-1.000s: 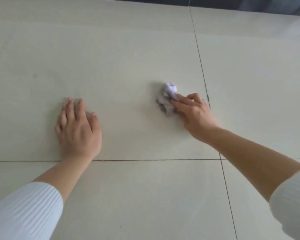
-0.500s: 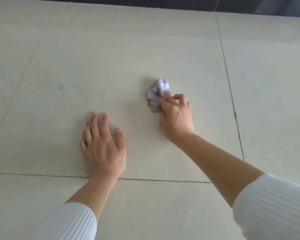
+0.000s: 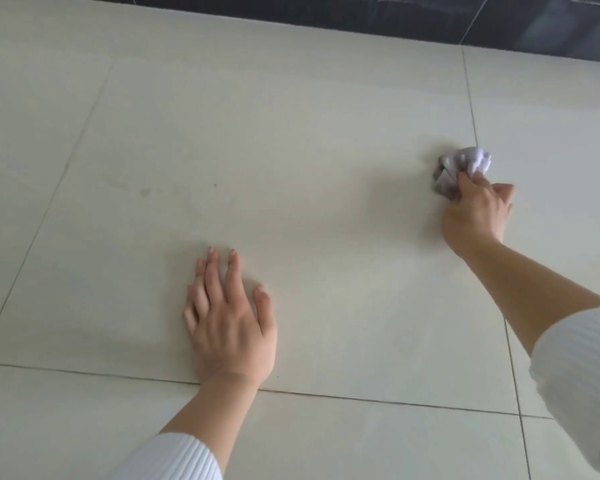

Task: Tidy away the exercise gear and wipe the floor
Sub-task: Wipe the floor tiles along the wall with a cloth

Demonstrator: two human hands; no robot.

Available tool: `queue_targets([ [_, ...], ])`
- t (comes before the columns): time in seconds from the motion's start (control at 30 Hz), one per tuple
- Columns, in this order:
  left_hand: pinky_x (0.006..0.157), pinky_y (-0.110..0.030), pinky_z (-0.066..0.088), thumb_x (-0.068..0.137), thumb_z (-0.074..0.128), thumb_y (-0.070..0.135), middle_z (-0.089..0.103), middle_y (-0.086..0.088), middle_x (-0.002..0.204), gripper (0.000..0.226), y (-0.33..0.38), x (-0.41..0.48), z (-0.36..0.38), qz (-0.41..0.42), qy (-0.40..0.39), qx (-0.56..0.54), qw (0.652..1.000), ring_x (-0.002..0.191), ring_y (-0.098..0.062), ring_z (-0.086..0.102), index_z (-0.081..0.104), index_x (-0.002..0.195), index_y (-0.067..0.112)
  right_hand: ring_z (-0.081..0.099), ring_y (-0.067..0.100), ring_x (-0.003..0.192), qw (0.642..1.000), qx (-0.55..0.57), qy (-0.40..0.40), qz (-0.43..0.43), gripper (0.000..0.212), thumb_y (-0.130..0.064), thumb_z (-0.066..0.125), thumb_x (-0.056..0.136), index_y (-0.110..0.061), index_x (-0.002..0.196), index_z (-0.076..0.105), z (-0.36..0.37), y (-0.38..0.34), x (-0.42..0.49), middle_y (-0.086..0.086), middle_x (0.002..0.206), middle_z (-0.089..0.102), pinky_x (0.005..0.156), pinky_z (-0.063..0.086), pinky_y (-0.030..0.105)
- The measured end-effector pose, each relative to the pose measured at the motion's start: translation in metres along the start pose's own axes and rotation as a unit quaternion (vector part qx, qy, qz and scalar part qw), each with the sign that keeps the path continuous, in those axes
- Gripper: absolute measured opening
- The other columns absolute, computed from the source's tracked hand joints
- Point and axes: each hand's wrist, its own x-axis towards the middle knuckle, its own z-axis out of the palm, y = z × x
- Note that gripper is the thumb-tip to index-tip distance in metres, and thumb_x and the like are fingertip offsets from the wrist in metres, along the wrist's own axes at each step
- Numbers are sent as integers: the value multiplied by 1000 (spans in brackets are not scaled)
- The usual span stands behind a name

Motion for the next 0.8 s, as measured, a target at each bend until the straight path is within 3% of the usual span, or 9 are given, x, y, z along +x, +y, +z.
queue_targets([
  [0.1, 105, -45, 31, 90, 30, 42, 31, -7, 154, 58, 0, 1, 0, -2, 1, 5, 1000, 141, -26, 27, 37, 143, 19, 32, 33, 114, 999, -9, -14, 31, 64, 3, 34, 78, -16, 138, 45, 18, -57, 14, 0, 153, 30, 89, 26, 31],
  [0.17, 105, -45, 32, 90, 31, 41, 32, -7, 154, 58, 0, 0, 0, -4, 2, 7, 1000, 141, -25, 27, 38, 142, 19, 33, 31, 114, 999, 7, -30, -24, 65, 2, 36, 78, -19, 140, 44, 31, -90, 10, -1, 154, 29, 83, 21, 29],
  [0.3, 104, -46, 33, 89, 33, 41, 33, -7, 153, 58, 1, 0, 0, -5, 3, 10, 1000, 140, -25, 28, 38, 142, 19, 40, 32, 110, 983, 41, -40, -175, 65, -10, 33, 75, -24, 136, 50, 49, -135, -28, -1, 151, 37, 80, 26, 31],
  [0.5, 104, -46, 31, 89, 31, 42, 33, -8, 153, 59, 1, 0, 1, -5, 8, 4, 1000, 140, -25, 28, 38, 143, 19, 53, 34, 95, 922, 104, -70, -366, 46, -1, 57, 74, -16, 116, 68, 47, -132, -92, -1, 135, 57, 77, 36, 33],
  [0.67, 105, -46, 30, 89, 29, 42, 31, -7, 154, 59, 0, 0, 1, -6, 6, -2, 1000, 141, -25, 27, 37, 143, 20, 60, 32, 94, 845, 39, -129, -517, 50, -2, 50, 72, -18, 115, 69, 23, -85, -77, -2, 128, 62, 76, 49, 33],
  [0.73, 105, -46, 30, 89, 30, 42, 32, -7, 154, 59, 0, 1, 1, -6, 4, -2, 1000, 141, -25, 26, 37, 143, 20, 60, 34, 89, 874, 16, -100, -476, 55, 1, 47, 72, -19, 118, 68, 15, -52, -48, 2, 123, 66, 74, 54, 37],
  [0.8, 105, -46, 30, 89, 30, 42, 32, -7, 154, 59, -1, 1, 1, -6, 3, -1, 1000, 141, -25, 26, 37, 143, 20, 54, 37, 91, 947, 15, -43, -317, 56, 4, 46, 77, -21, 124, 64, 2, -22, -18, 7, 125, 64, 78, 53, 42],
])
